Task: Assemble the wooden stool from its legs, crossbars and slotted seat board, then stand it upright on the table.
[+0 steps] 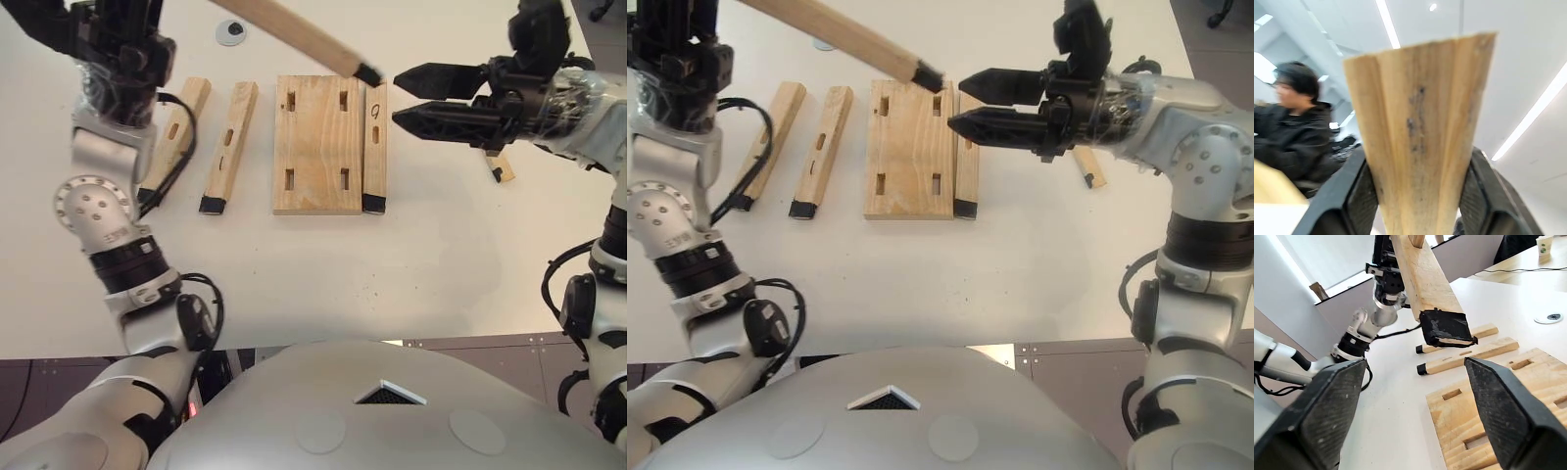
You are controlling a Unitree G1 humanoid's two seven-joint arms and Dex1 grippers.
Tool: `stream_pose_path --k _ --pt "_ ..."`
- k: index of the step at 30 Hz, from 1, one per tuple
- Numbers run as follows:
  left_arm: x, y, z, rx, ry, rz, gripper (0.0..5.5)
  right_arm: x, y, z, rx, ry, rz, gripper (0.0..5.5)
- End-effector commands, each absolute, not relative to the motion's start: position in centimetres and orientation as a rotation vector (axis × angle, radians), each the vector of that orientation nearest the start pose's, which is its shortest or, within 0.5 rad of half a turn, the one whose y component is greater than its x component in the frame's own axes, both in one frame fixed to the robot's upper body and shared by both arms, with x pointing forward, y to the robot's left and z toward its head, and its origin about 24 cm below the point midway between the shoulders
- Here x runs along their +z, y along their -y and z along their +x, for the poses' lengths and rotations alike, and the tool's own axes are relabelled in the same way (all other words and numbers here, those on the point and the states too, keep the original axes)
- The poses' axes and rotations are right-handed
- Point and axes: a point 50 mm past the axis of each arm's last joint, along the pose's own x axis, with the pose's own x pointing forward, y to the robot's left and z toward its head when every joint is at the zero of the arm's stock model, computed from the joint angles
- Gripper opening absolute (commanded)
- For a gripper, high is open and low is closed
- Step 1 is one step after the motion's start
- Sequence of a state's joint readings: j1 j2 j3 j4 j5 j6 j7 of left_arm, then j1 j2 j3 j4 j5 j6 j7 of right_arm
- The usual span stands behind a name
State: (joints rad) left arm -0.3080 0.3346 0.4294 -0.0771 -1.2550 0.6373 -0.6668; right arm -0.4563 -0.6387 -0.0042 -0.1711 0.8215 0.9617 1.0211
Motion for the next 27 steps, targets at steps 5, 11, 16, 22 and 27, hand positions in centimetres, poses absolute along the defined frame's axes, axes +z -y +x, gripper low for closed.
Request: stream_pose_path --k 5,11,16,22,27 --pt "13.6 -22.5 26.8 -0.879 0.045 -0.569 2.01 12.0 16.7 28.3 1.091 -0.38 -0.022 3.87" --pt "14.3 -22.0 26.3 -0.906 -0.005 -0.457 2.01 12.2 17.5 31.6 0.823 -0.264 -0.03 3.87" --pt "15.5 -22.9 26.1 -0.898 0.014 -0.425 2.01 11.9 17.2 31.2 0.869 -0.281 -0.029 3.87" --pt "13.5 -22.9 26.1 -0.906 -0.075 -0.362 2.01 11.7 17.4 31.4 0.881 -0.297 -0.033 3.87" --pt "11.6 -23.4 27.4 -0.915 -0.089 -0.319 2.01 11.8 17.2 31.5 0.906 -0.306 -0.04 3.87"
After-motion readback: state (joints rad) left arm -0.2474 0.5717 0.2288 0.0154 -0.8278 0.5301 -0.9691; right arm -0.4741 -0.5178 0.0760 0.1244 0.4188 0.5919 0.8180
